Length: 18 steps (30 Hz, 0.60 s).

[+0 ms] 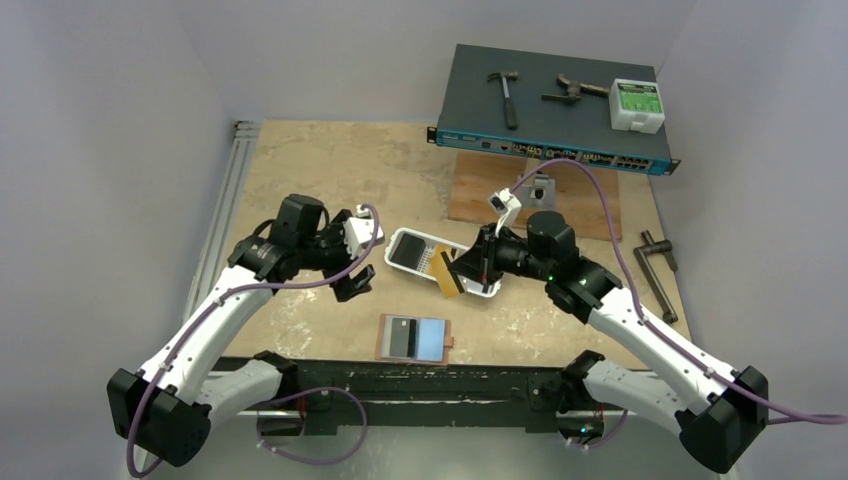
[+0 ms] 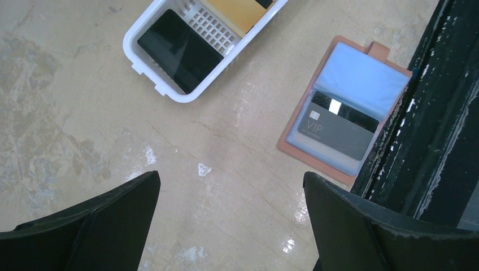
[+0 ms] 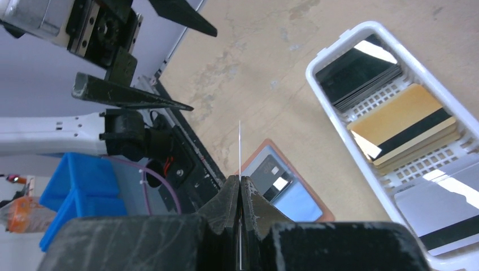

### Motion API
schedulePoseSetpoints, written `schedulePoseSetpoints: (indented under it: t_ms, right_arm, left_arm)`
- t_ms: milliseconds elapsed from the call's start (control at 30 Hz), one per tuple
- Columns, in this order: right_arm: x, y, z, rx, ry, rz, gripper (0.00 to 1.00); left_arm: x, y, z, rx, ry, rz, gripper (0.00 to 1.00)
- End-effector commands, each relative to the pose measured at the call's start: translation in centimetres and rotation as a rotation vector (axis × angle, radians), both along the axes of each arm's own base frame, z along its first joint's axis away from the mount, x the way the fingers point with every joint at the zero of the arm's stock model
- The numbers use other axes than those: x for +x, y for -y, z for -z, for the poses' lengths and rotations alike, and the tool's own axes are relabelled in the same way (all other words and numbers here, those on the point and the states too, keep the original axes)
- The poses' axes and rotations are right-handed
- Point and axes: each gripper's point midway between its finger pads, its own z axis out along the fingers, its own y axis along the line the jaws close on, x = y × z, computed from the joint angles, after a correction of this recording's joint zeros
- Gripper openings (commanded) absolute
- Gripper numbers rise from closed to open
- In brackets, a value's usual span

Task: Put the credit cards into the card holder
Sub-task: Pick up the credit card from the storage box.

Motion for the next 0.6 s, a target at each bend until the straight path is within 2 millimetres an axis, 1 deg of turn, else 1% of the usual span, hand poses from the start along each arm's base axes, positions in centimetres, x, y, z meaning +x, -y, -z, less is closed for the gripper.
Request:
schedulePoseSetpoints:
  t_ms: [0,167,267,333,467,567]
  right_arm:
    - [-2.5,-0.5,-0.6,0.058,-0.021,-0.113,0.00]
    - [-3.7,-1.1,-1.5,0.142,0.001,-0.176,0.00]
    - [-3.7,-1.6,-2.2,0.194,0.019,-0.194,0.00]
    - [-3.5,-2.0,-2.5,0.225,0.021,-0.197,0.00]
    - [-2.7,-2.9,-3.5,0.319,0.015,-0.188,0.00]
    - [-2.0,-3.2,-4.6,0.374,0.038,-0.154,0.00]
  left_arm:
    - [-0.6,1.9,-2.8,-0.122,-0.013,0.067,1.00]
    - [-3.1,3.9,-5.3,-0.286,-0.151,0.128,1.00]
    - [-4.7,5.0,-7.1,-0.399,-0.220,0.168,1.00]
    - [-5.6,5.5,-7.9,-0.450,-0.266,0.183,1.00]
    - [-5.8,6.2,-7.9,-0.513,-0.415,0.168,1.00]
    - [-4.9,6.6,-8.8,-0.621,-0.485,0.125,1.00]
